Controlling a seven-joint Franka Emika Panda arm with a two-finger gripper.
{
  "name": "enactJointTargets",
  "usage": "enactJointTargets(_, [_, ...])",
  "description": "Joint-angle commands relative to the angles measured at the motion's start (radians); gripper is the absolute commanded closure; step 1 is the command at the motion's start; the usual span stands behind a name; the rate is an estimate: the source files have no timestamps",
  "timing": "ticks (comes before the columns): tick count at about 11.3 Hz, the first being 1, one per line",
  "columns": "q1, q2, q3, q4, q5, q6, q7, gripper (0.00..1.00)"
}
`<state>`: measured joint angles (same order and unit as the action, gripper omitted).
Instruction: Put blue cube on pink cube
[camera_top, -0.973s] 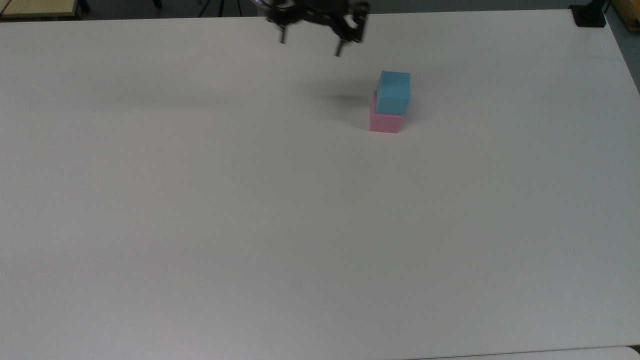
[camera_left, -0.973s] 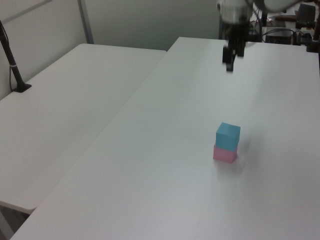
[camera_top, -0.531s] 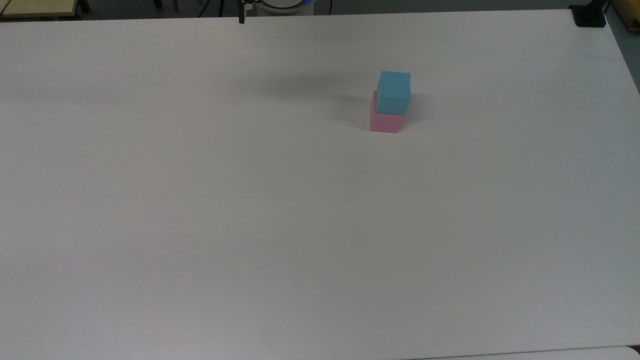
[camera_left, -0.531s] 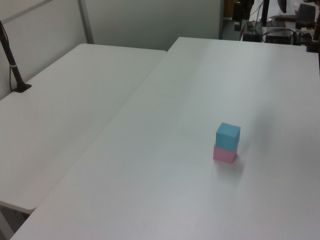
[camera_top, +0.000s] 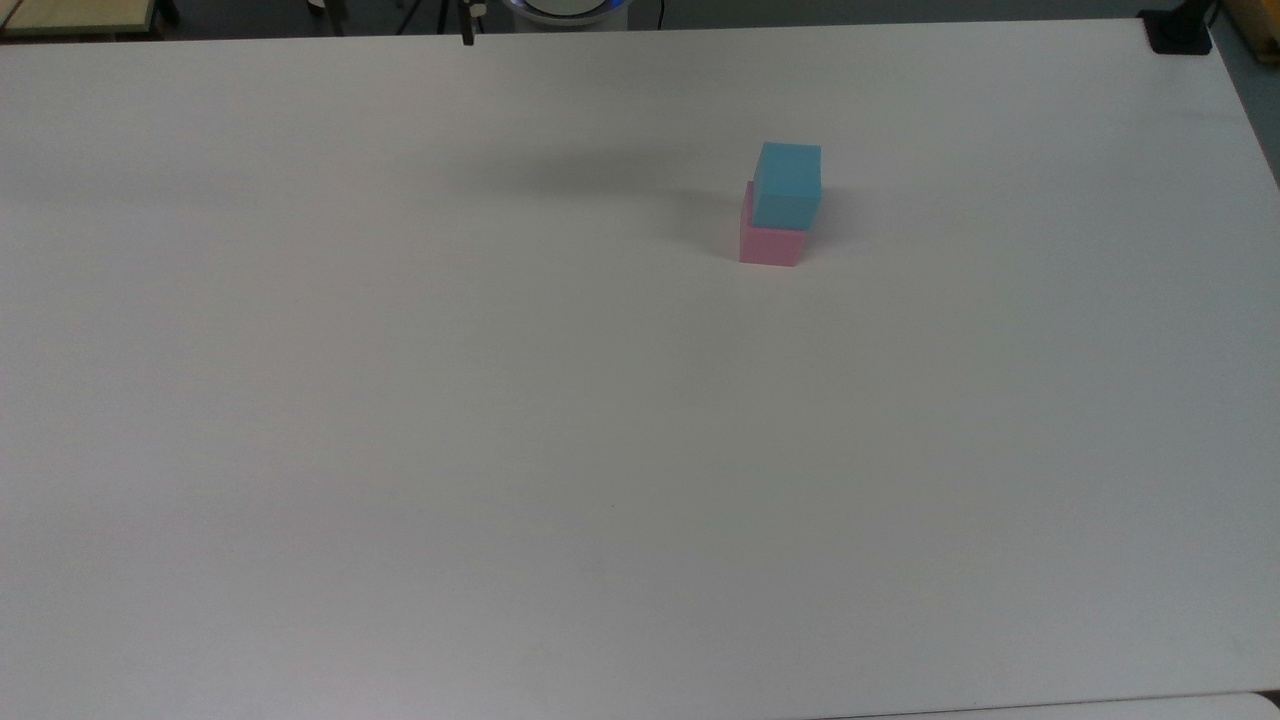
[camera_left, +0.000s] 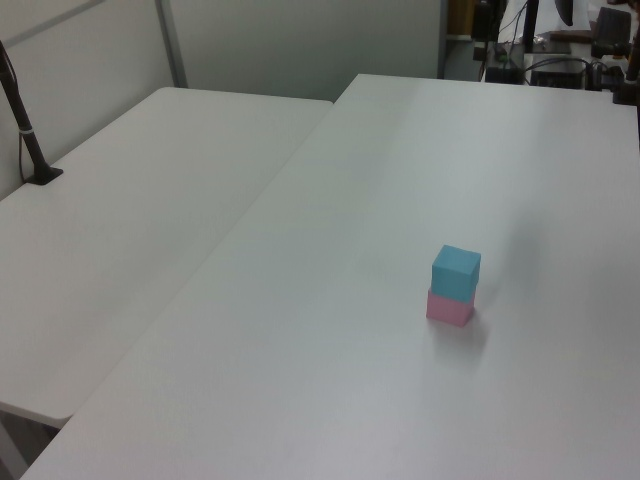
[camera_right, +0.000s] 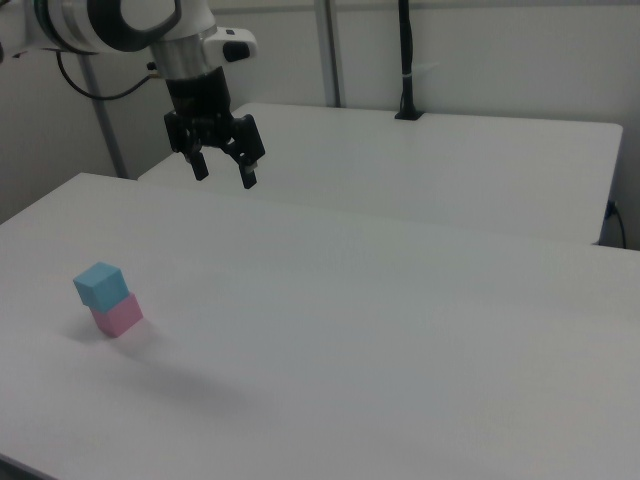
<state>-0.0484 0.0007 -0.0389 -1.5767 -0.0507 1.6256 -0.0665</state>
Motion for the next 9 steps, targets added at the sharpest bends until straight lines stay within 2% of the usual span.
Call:
enactJointTargets(1, [0.022, 0.004, -0.007, 0.007, 0.028, -0.001, 0.070, 0.00])
enactJointTargets(2, [0.022, 0.007, -0.007, 0.007, 0.025, -0.001, 0.056, 0.00])
enactJointTargets(4, [0.013, 0.005, -0.010, 0.006, 0.021, -0.007, -0.095, 0.00])
enactJointTargets(9, [0.012, 0.007, -0.016, 0.007, 0.063, 0.000, -0.101, 0.00])
